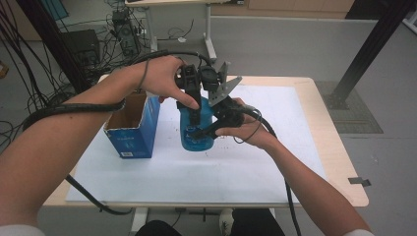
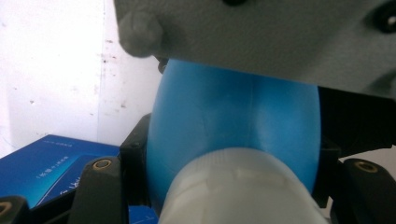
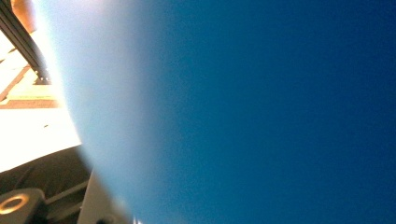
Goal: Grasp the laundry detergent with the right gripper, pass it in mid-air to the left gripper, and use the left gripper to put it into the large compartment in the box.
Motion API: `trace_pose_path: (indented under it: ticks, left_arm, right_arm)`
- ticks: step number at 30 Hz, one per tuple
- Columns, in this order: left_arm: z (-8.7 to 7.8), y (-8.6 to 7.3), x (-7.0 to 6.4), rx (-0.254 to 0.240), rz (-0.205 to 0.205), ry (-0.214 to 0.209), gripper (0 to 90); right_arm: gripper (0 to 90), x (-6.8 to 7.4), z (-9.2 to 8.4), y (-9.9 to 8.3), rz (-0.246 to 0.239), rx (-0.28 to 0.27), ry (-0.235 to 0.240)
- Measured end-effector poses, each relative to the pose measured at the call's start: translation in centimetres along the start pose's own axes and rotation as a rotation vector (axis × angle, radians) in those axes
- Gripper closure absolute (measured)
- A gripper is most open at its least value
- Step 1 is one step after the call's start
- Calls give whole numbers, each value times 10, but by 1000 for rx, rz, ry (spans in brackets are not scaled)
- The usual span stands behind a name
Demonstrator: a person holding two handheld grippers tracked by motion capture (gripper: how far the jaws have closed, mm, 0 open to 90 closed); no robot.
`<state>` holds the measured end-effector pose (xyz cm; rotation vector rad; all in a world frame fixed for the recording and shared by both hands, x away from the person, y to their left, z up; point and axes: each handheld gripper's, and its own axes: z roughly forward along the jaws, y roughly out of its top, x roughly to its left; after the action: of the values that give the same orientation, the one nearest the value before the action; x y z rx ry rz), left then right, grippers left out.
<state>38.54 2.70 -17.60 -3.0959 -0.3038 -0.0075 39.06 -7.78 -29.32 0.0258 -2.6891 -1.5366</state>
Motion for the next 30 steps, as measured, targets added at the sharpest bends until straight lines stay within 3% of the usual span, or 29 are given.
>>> trace_pose_path:
  ticks: [30]
  left_arm:
    - [-1, -1, -1, 1, -17, -7, 375]
  right_arm:
    - [421, 1, 0, 0, -11, -9, 7]
